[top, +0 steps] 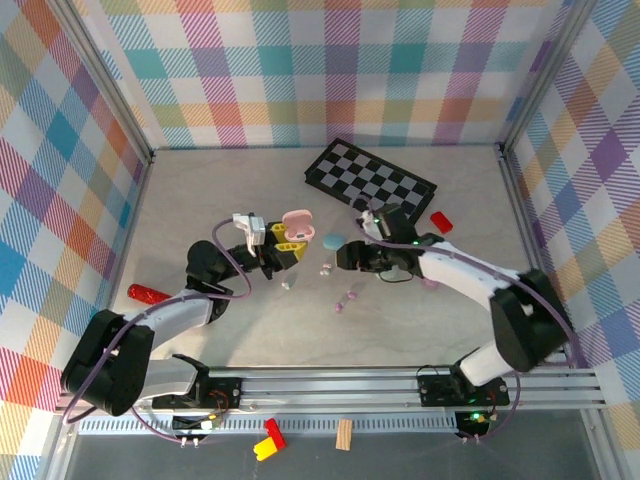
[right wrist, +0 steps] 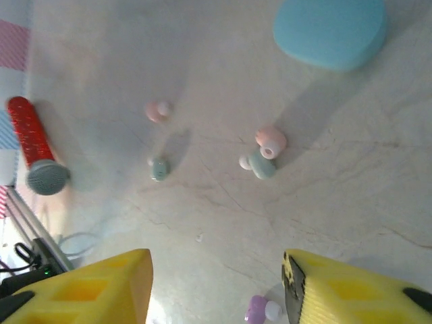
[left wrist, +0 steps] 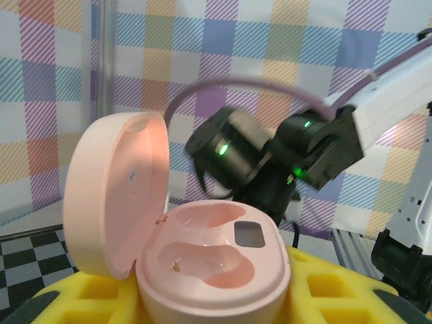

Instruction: Insert wireless bluetooth earbuds into charging case

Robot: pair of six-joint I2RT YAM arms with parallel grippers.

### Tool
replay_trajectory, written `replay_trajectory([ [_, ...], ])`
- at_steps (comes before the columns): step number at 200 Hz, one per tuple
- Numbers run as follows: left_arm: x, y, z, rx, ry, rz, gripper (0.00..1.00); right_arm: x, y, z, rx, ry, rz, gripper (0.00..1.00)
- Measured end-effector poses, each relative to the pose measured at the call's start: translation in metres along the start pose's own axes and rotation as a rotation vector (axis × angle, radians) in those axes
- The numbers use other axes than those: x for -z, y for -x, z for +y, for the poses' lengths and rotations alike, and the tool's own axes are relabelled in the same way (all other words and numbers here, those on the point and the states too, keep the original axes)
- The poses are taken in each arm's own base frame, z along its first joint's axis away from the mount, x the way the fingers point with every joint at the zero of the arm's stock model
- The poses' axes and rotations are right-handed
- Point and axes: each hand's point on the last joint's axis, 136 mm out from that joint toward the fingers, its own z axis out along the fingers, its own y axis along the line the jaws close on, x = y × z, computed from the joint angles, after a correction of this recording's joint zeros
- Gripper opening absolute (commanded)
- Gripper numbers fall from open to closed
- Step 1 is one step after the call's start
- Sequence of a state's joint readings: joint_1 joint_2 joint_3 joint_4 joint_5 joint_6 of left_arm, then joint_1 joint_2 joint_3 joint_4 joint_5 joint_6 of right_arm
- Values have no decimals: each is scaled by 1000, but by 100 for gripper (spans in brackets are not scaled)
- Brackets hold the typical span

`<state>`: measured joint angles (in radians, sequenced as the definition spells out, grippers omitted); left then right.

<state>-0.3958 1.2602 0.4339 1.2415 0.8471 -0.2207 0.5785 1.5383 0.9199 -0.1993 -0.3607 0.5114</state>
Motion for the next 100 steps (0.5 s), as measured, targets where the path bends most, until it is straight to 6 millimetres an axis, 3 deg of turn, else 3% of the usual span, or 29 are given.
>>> replay_trajectory([
  [38,2,4,-3,-11,-3,-10,37,-41,-3,-10,-55,-34,87,41],
  [100,2,4,-4,-10,-4,-9,37,-68,20,-13,-95,-61,100,36],
])
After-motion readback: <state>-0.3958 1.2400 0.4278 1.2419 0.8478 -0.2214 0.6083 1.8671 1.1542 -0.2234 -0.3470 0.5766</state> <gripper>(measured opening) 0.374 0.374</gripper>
